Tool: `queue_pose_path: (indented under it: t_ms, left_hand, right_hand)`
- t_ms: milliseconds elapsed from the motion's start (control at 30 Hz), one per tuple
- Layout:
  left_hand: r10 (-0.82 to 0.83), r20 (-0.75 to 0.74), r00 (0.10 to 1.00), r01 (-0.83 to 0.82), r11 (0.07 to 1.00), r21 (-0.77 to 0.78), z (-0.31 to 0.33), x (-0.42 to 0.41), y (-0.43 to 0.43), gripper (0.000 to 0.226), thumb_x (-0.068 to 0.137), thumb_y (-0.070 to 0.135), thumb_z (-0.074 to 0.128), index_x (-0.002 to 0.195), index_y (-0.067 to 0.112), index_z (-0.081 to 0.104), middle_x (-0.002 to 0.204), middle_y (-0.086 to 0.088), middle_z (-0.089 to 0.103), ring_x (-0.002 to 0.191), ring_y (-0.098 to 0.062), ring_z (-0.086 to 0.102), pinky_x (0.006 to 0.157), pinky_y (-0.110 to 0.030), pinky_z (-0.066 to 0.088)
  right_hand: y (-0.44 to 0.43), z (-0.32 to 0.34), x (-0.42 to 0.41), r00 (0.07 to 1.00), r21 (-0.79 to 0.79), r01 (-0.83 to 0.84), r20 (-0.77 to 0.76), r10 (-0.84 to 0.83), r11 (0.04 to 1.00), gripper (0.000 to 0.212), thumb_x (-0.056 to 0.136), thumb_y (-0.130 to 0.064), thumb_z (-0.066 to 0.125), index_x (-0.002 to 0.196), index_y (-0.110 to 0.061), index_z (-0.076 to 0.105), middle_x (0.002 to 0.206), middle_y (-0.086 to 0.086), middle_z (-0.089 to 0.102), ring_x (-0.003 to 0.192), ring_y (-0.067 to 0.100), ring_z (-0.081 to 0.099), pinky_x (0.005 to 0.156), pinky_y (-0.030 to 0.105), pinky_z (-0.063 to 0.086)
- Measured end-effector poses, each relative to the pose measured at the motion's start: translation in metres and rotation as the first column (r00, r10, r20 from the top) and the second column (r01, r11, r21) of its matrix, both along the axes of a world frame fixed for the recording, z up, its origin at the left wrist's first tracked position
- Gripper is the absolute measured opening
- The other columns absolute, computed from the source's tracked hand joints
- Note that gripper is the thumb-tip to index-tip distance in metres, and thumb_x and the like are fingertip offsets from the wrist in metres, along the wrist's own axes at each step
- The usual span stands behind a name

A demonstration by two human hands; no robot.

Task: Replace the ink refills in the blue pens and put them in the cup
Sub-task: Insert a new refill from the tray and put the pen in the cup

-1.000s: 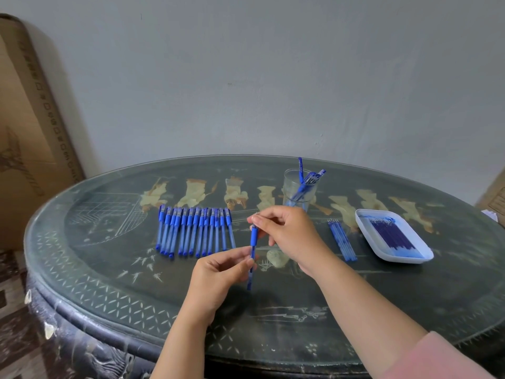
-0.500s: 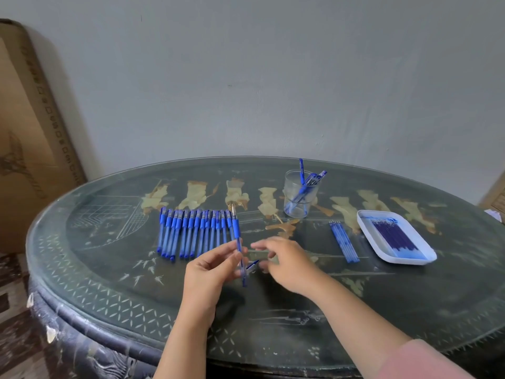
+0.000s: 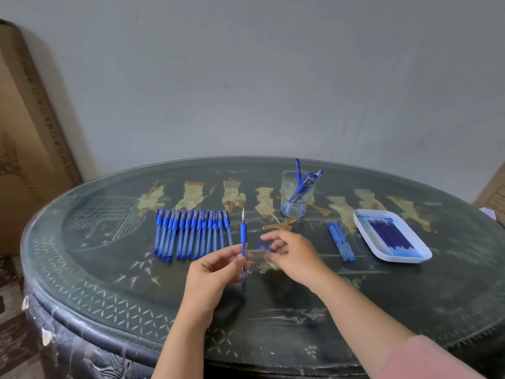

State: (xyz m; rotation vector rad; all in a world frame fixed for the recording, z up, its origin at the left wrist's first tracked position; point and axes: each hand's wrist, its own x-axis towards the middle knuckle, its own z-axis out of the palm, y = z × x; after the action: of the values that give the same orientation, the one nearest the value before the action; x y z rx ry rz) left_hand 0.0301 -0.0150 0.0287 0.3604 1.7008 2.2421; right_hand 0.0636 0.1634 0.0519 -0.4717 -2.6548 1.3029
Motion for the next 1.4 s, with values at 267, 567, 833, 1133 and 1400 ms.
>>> queue_pose_path:
  t_ms: [267,567,833,1133,1400]
  left_hand:
    - [-0.050,-0.027,0.998,0.049,0.997,-0.059,0.000,0.001,0.002,0.023,0.083,-0.003,0.068,0.100,0.011,0.075,0.093,-0.008,0.077,0.081,-0.016,0.071,0.070,-0.026,0.059]
    - [-0.067,-0.043,0.997,0.064,0.995,-0.081,-0.002,0.001,0.002,0.024,0.082,-0.003,0.069,0.100,0.012,0.075,0.094,-0.007,0.077,0.083,-0.015,0.071,0.073,-0.027,0.058]
    - [-0.052,-0.051,0.997,0.048,0.995,-0.090,-0.002,0.000,0.002,0.023,0.084,-0.001,0.068,0.102,0.012,0.075,0.094,-0.008,0.076,0.082,-0.015,0.070,0.075,-0.031,0.060]
    - [-0.025,-0.049,0.998,0.017,0.988,-0.155,-0.002,0.001,0.004,0.023,0.085,0.002,0.068,0.104,0.014,0.074,0.094,-0.002,0.077,0.090,-0.019,0.072,0.080,-0.037,0.059]
    - [-0.010,-0.024,1.000,0.007,0.992,-0.122,-0.001,0.002,0.003,0.023,0.085,0.001,0.068,0.102,0.015,0.074,0.093,-0.002,0.077,0.087,-0.017,0.073,0.072,-0.028,0.060]
  right_hand:
    - [-0.002,0.047,-0.002,0.967,-0.760,-0.077,-0.214,-0.136,0.646,0.013,0.086,-0.004,0.070,0.098,-0.005,0.067,0.087,0.008,0.074,0.087,0.024,0.072,0.083,0.037,0.057]
    - [-0.018,0.054,-0.004,0.949,-0.463,-0.110,-0.313,-0.046,0.879,0.014,0.090,-0.013,0.068,0.101,-0.020,0.073,0.095,-0.001,0.076,0.091,0.009,0.071,0.087,0.025,0.054]
    - [-0.020,0.046,-0.002,0.984,-0.263,-0.065,-0.179,0.017,0.963,0.008,0.092,-0.027,0.066,0.093,-0.022,0.071,0.088,-0.005,0.073,0.087,0.008,0.069,0.086,0.026,0.054]
    - [-0.027,0.038,-0.005,0.977,0.023,0.003,-0.215,0.002,1.000,0.014,0.094,-0.027,0.062,0.090,-0.014,0.064,0.089,-0.001,0.065,0.084,0.013,0.061,0.072,0.021,0.047]
    - [-0.031,0.040,-0.004,0.976,0.078,-0.012,-0.215,0.028,0.997,0.015,0.094,-0.025,0.063,0.081,-0.019,0.056,0.087,-0.001,0.063,0.081,0.013,0.059,0.072,0.022,0.047]
